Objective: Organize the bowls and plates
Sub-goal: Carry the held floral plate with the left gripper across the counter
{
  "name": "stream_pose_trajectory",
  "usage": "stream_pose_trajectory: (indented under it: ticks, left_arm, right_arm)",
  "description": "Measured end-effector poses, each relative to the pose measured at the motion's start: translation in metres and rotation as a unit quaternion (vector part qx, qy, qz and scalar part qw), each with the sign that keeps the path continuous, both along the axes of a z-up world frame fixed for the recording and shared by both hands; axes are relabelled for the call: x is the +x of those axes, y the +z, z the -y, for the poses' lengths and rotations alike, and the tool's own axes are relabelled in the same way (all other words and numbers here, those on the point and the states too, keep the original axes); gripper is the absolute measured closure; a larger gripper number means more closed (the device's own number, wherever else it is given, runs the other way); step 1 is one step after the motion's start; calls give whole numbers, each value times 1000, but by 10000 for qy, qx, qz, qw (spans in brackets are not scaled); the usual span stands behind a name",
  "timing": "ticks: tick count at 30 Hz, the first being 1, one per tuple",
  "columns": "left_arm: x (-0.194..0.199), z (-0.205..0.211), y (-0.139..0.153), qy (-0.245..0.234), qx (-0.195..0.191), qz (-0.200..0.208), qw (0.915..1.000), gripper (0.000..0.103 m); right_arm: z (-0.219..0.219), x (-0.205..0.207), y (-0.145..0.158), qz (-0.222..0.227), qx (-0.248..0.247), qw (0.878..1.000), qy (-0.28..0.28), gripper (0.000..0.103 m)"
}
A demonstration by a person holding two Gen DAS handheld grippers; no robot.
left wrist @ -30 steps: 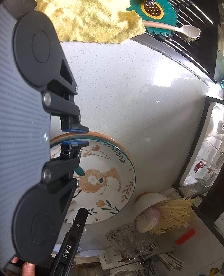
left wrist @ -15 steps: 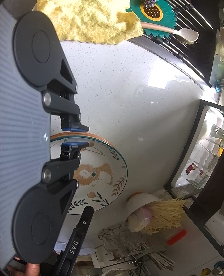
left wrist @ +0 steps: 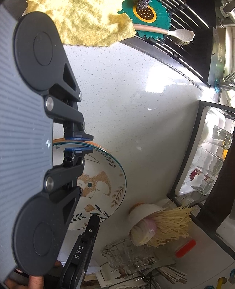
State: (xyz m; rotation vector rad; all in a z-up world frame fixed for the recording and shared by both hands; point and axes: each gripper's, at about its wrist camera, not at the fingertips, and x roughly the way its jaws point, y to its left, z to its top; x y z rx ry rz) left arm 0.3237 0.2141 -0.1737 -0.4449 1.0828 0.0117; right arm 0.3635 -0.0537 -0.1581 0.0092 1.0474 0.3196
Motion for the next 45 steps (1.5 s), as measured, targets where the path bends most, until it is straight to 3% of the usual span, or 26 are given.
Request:
stream_pose_trajectory:
  ticks: [13, 23, 37, 45]
  left_arm:
    - [6, 2, -2, -121, 138, 24, 9998, 95]
    - [1, 3, 0, -188, 204, 81, 9996, 94]
    - [-14, 7, 56, -598, 622, 709, 9937, 94]
    - [-27, 0, 92, -759, 606, 1105, 9891, 94]
  right_arm:
    - [-5, -1, -3, 15, -89, 9999, 65, 80]
    - [7, -3, 6, -7, 254, 9994, -248, 80]
    - [-1, -21, 55, 532, 502, 9967, -360, 80]
    - [-12, -40, 86, 873, 590, 9934, -450, 80]
